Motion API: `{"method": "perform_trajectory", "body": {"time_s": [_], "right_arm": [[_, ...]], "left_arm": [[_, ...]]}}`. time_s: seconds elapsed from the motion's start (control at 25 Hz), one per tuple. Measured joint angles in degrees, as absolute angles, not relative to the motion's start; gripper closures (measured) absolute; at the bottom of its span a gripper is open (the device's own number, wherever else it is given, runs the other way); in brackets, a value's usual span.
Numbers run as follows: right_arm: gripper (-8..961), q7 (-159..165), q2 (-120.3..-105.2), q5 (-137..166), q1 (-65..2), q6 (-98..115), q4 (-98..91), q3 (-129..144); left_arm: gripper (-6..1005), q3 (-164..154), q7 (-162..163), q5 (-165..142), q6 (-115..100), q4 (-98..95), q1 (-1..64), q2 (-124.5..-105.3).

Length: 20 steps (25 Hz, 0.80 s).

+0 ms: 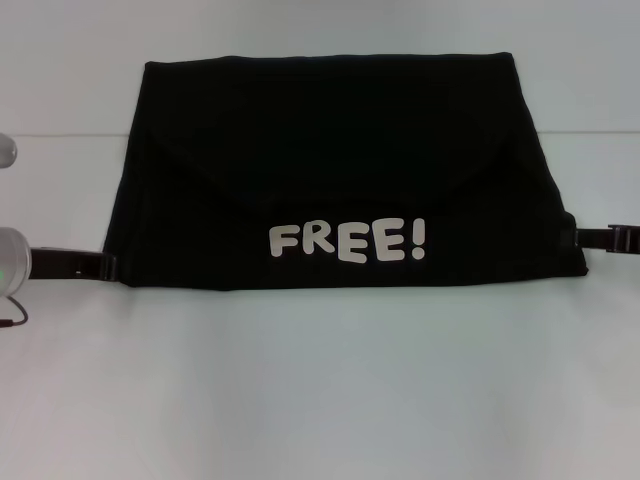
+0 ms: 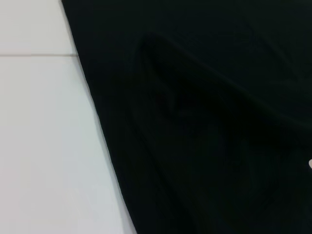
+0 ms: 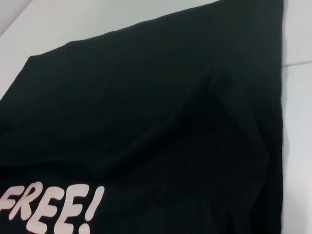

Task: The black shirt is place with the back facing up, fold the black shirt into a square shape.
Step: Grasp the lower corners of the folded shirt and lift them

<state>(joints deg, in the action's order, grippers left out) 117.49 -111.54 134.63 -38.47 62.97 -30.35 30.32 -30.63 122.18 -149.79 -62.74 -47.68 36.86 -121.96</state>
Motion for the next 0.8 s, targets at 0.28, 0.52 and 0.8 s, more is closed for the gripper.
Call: {"method": "perform_trajectory", "body": {"time_s": [0.28,0.52,0.8], "right_arm": [[338,116.14,-111.95,134.65,-38.62,60.25,-28.31,30.36],[392,114.85,-112.53,134.63,-39.81,57.51,-26.38,31.76],[513,114.8,-112.77,134.28,-40.3,58.66,-26.36,34.26]], "left_arm": [[998,-30.45,122.14,-149.85,-62.4,-47.51,37.29,-121.85],[999,-30.41,122.14,-149.86,-62.31,-47.44,37.41,-121.78],[999,-30.41,122.14,-149.85,-62.24,-47.45,37.53,-121.73]]}}
